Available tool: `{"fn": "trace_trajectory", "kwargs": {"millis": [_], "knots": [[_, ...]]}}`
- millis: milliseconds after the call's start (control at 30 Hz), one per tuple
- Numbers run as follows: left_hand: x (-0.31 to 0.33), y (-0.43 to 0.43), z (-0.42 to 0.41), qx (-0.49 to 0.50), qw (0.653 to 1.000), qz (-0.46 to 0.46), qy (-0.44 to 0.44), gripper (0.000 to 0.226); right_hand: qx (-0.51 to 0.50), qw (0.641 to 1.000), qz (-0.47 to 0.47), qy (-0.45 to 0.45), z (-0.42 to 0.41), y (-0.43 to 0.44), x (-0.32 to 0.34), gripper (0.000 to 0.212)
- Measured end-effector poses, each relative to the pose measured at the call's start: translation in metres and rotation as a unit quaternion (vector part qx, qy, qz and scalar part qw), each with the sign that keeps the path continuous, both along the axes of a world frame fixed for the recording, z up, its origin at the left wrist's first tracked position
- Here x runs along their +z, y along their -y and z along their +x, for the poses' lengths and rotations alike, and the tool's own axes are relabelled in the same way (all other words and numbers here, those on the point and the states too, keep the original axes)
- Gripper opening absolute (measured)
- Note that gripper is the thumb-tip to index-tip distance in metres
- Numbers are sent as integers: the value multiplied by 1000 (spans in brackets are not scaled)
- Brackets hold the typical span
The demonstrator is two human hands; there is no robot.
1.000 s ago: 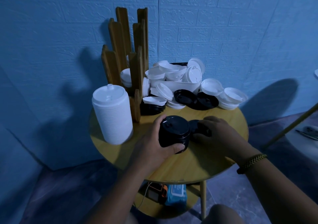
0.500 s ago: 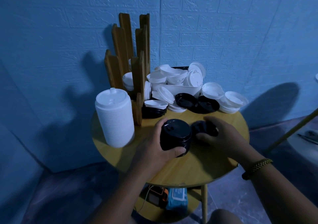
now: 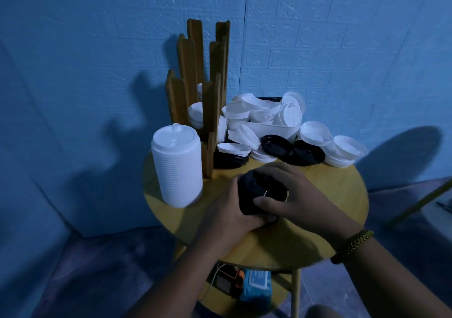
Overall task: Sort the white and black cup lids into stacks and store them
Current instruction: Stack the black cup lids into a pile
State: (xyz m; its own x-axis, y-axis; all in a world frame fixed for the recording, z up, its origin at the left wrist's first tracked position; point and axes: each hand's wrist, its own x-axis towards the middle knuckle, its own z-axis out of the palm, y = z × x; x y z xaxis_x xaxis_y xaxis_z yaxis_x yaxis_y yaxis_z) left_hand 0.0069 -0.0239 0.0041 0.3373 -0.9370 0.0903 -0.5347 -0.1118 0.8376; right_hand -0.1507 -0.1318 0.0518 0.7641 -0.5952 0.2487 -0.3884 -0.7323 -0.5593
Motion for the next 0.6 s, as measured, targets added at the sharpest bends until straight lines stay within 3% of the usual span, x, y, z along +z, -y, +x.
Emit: {"fn": "trace_trajectory", "kwargs": {"millis": [167,333,600], "knots": [[0,2,1,-6,1000,-3,-7,93,49,997,63,6,-7,9,5,57],[-1,2,4,-17,1000,3,-23,95,62,991,113,-24,-6,17,13,59],[-3,5,3,-21,1000,0,-12,96,55,996,59,-42,-10,7,1,61]]}}
